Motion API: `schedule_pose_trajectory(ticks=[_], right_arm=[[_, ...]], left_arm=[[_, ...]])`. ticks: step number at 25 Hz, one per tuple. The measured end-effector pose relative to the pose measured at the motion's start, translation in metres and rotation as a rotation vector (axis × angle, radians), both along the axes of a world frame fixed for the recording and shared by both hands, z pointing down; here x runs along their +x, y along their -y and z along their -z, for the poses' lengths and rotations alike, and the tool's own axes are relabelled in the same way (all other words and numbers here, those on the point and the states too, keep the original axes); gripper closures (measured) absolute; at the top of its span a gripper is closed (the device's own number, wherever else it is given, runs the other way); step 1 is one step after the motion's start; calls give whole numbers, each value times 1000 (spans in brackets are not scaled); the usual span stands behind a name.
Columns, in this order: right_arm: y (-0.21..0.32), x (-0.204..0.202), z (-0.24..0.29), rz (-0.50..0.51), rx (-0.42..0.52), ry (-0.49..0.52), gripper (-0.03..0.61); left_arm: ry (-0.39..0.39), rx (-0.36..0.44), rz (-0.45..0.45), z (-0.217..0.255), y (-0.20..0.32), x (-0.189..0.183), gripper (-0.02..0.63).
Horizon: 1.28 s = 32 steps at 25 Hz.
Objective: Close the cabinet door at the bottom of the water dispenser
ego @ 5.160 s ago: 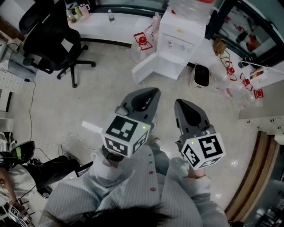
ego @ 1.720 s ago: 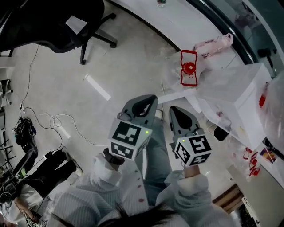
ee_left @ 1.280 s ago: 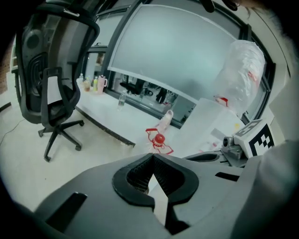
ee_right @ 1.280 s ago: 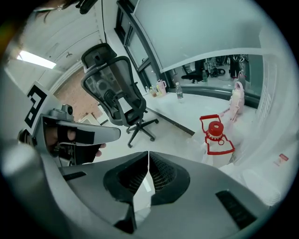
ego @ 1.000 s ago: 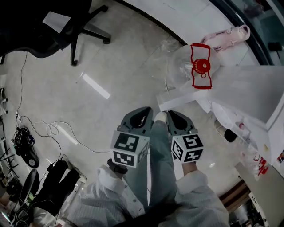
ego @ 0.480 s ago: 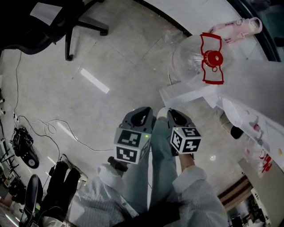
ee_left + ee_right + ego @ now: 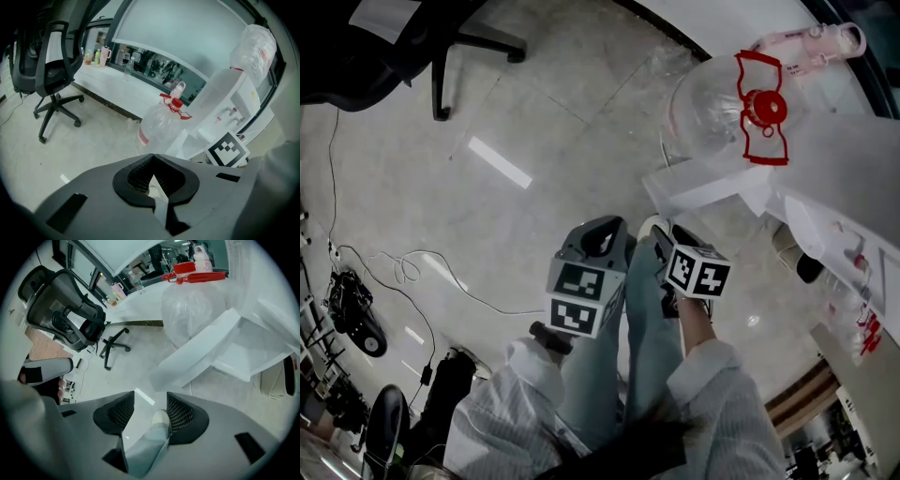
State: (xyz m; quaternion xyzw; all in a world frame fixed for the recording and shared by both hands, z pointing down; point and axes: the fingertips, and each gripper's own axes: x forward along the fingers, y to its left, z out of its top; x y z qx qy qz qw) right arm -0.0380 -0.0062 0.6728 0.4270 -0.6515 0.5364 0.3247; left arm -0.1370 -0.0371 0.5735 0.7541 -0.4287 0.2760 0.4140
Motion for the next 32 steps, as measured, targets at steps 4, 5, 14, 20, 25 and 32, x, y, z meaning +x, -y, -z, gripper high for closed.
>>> schedule_pose_trajectory(ticks=[4, 5, 14, 20, 25, 32], right_arm=[[4, 1, -12, -73, -28, -23, 382], [6, 2, -15, -97, -36, -26, 380], [25, 4, -30, -274, -78, -34, 377], [34, 13, -37, -399, -99, -62, 377], [33, 13, -39, -411, -110, -85, 377], [22, 18, -37, -388, -119, -134, 377]], left_arm=[[-5, -5, 1, -4, -2, -3, 603], [-5, -9, 2, -6, -3, -5, 603], [4, -28, 13, -16, 1, -21, 603], [1, -30, 24, -19, 10, -31, 603], [2, -34, 17, -22, 13, -37, 603], [-7, -32, 18, -24, 17, -41, 603]])
